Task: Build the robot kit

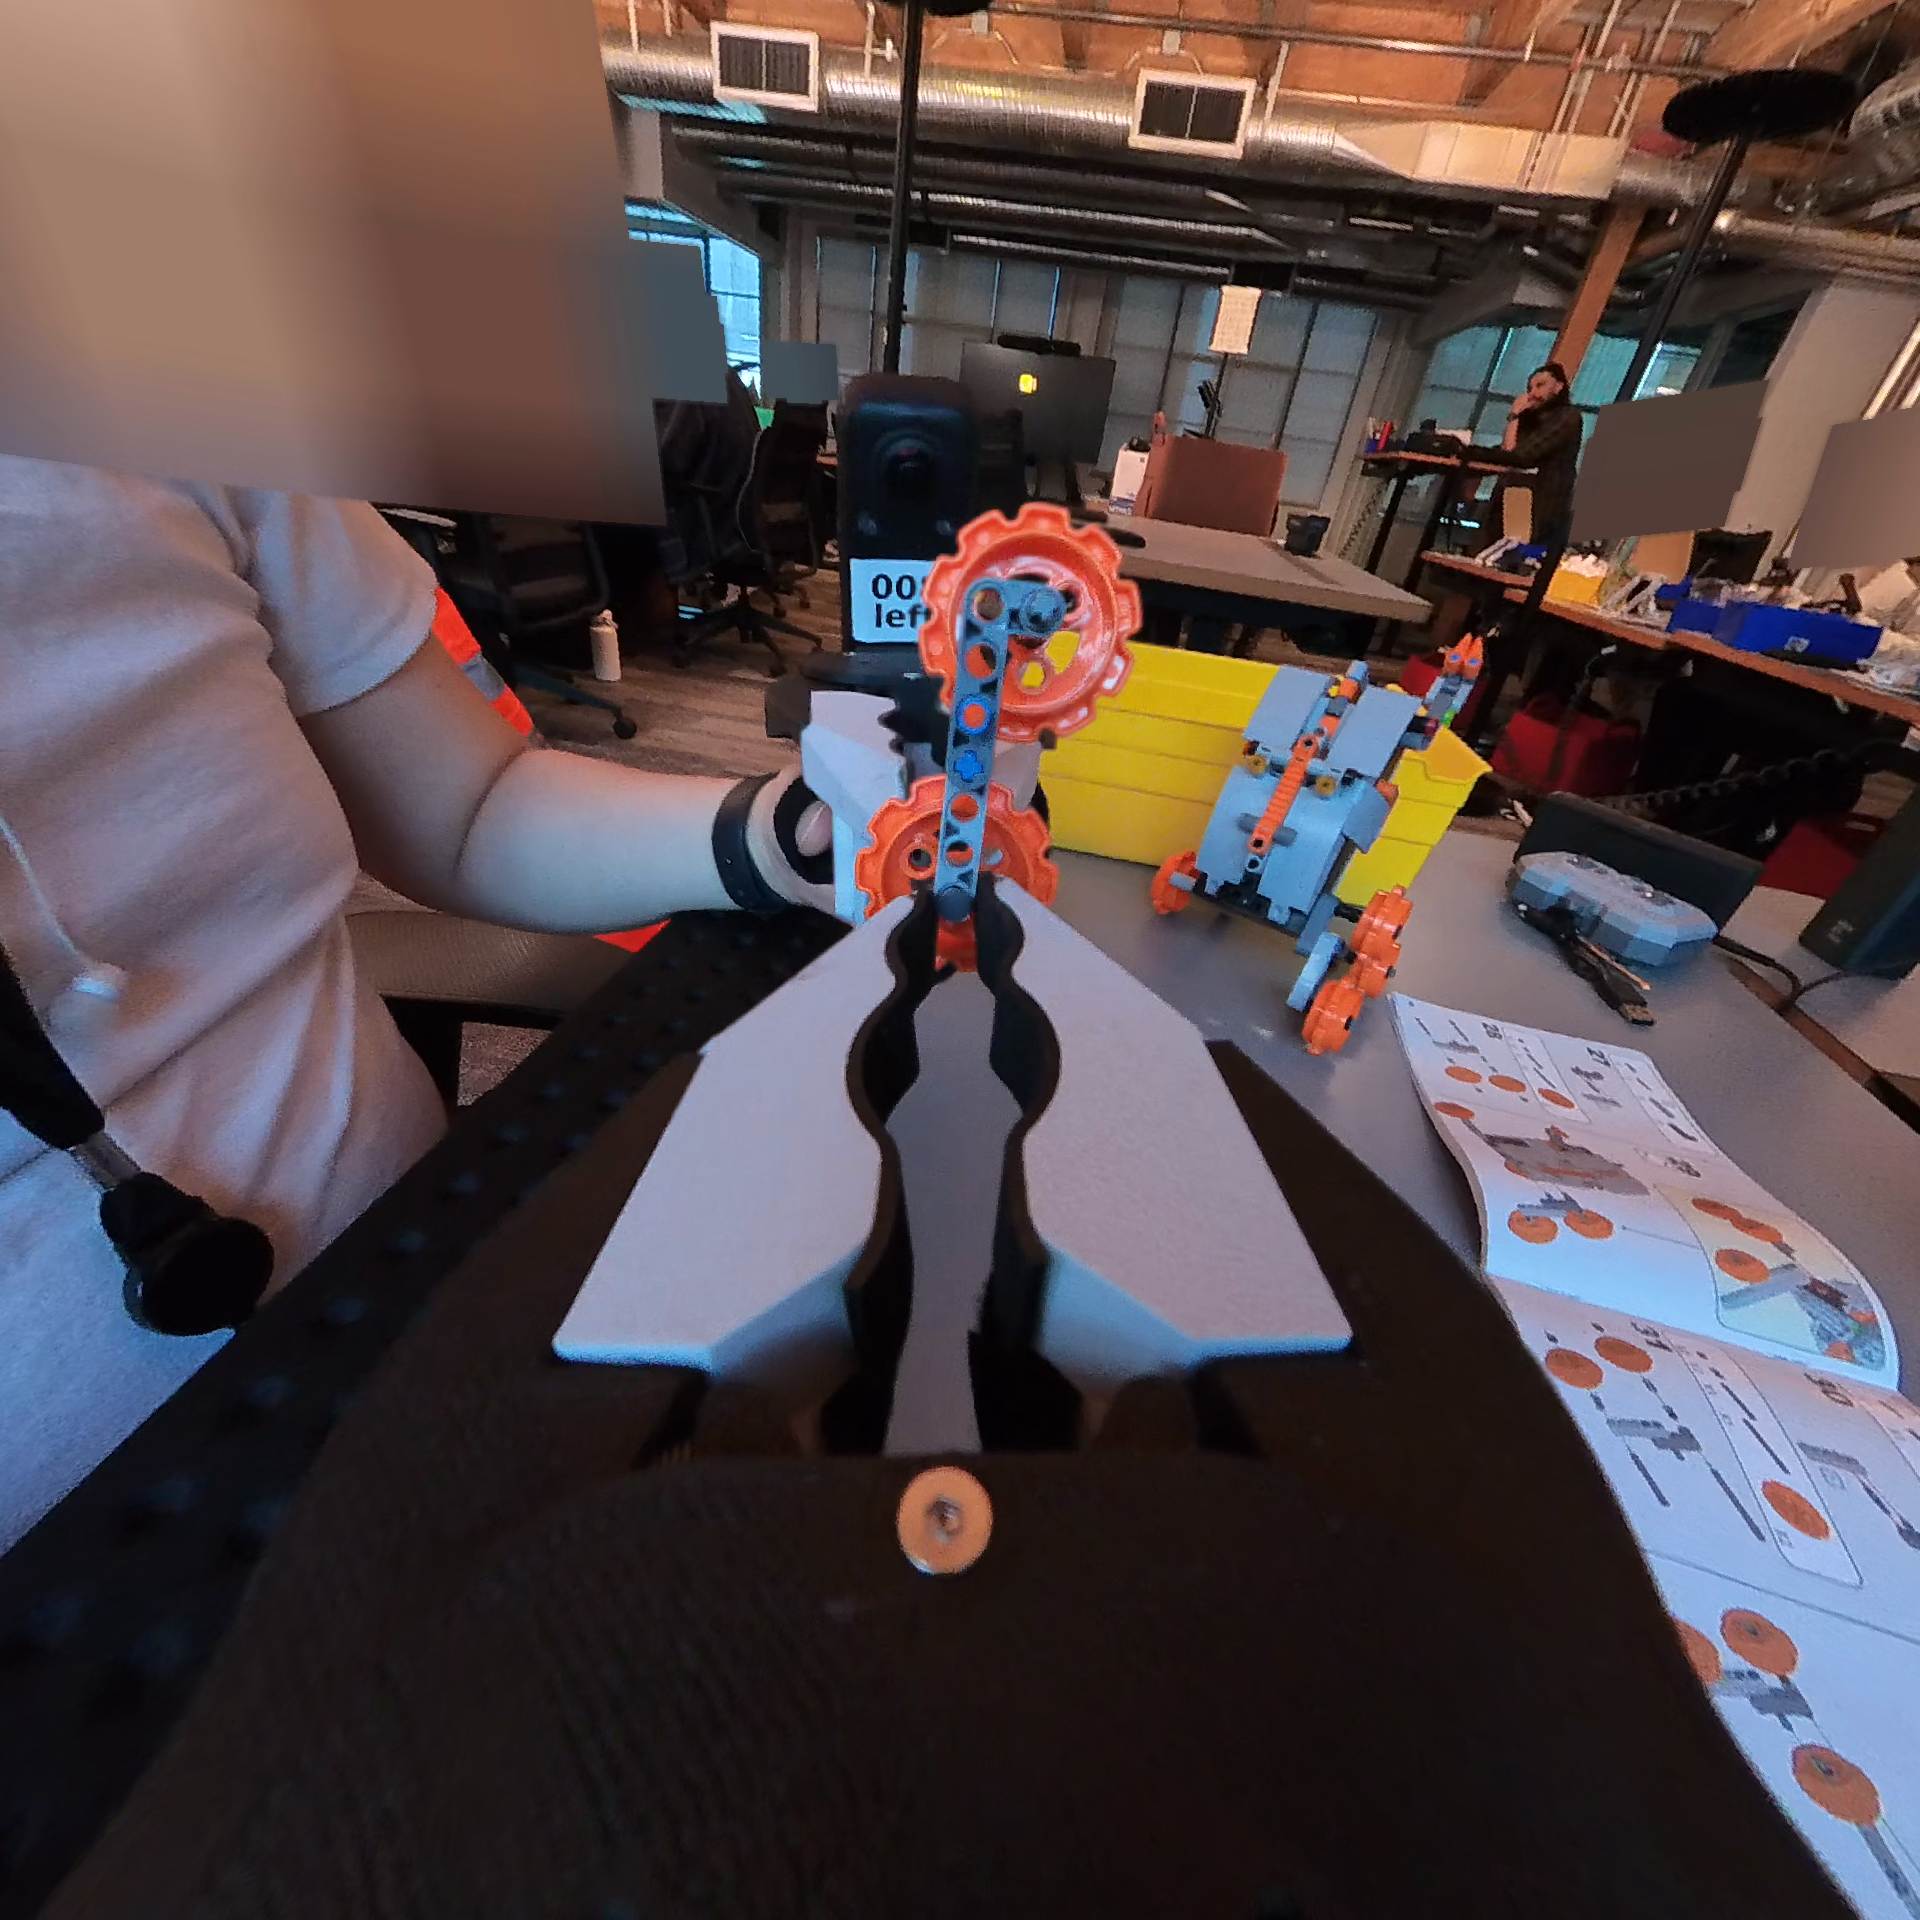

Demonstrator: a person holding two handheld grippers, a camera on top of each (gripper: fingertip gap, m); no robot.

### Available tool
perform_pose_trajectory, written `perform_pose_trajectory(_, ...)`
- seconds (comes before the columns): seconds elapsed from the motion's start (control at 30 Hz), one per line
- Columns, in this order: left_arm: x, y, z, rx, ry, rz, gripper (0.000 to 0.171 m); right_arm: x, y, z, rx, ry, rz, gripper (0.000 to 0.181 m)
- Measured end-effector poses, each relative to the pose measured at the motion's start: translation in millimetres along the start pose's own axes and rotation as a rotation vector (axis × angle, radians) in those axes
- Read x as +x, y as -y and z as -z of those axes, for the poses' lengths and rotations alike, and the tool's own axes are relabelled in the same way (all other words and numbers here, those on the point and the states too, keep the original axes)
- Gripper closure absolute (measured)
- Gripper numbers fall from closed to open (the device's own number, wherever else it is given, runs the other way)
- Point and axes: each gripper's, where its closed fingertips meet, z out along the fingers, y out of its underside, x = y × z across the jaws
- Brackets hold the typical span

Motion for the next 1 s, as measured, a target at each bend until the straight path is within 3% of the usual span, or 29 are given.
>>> perform_pose_trajectory(0.2,2.0,-2.6,-0.6,-0.026,0.022,-0.051,0.159,-6.1,5.3,1.5,0.051,0.05,-0.012,0.175)
perform_pose_trajectory(0.57,5.3,-7.2,-1.3,-0.058,0.029,-0.076,0.162,-8.5,-2.9,-2.6,0.025,0.075,-0.03,0.175)
perform_pose_trajectory(0.73,2.2,-18.3,-2.9,-0.102,-0.023,0.136,0.156,-5.0,-7.5,-1.3,-0.066,0.028,0.005,0.175)
perform_pose_trajectory(1.0,5.6,-1.5,1.3,0.005,-0.134,0.344,0.139,-10.7,-7.1,-5.6,-0.081,0.046,-0.015,0.175)
